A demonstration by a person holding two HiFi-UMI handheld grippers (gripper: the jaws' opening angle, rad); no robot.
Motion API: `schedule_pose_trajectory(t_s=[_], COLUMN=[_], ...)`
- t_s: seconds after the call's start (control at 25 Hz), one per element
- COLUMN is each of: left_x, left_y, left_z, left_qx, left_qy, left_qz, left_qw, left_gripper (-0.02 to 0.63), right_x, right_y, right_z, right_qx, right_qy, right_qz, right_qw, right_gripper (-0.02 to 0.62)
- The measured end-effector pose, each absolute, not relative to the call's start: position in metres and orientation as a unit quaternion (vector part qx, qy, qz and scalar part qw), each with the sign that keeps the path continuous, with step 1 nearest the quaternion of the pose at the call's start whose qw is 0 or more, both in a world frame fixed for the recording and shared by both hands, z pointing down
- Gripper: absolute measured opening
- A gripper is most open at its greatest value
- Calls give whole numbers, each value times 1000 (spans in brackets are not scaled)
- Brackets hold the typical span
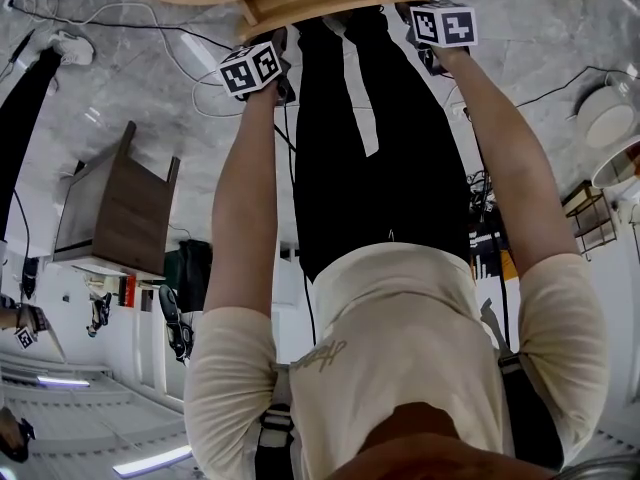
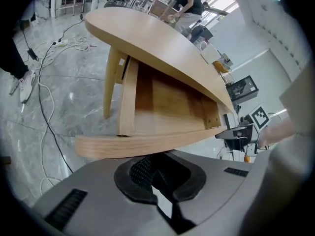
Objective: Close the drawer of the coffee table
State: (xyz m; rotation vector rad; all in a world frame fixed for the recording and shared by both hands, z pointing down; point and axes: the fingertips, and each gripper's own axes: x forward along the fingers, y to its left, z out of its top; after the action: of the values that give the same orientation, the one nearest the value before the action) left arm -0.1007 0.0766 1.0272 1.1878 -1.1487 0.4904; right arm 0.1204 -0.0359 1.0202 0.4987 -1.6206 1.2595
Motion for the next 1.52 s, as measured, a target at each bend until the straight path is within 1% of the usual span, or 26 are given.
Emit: schedule_pose_trajectory(t_s=[0.32,0.56,1.08,1.52], left_x=[-99,-96,-99,-112], left_y=[76,77,73,49], left_z=[1030,1029,1022,1022], left_qx=[525,524,521,526], left_qy=[-509,-508,-510,-521], left_qz=[222,241,233,231], left_qw=[645,640,644,631], left_gripper=[5,5,5,5], right_x=[120,121,120,107], right_y=[-36,-38,-39,-64], right_z=[1022,1019,1016,1016], right_qx=[214,211,207,199], right_qy=[-658,-664,-667,-686], right_qz=[516,515,517,513], right_qw=[505,498,494,476], right_gripper=[-5,-5,-5,-5])
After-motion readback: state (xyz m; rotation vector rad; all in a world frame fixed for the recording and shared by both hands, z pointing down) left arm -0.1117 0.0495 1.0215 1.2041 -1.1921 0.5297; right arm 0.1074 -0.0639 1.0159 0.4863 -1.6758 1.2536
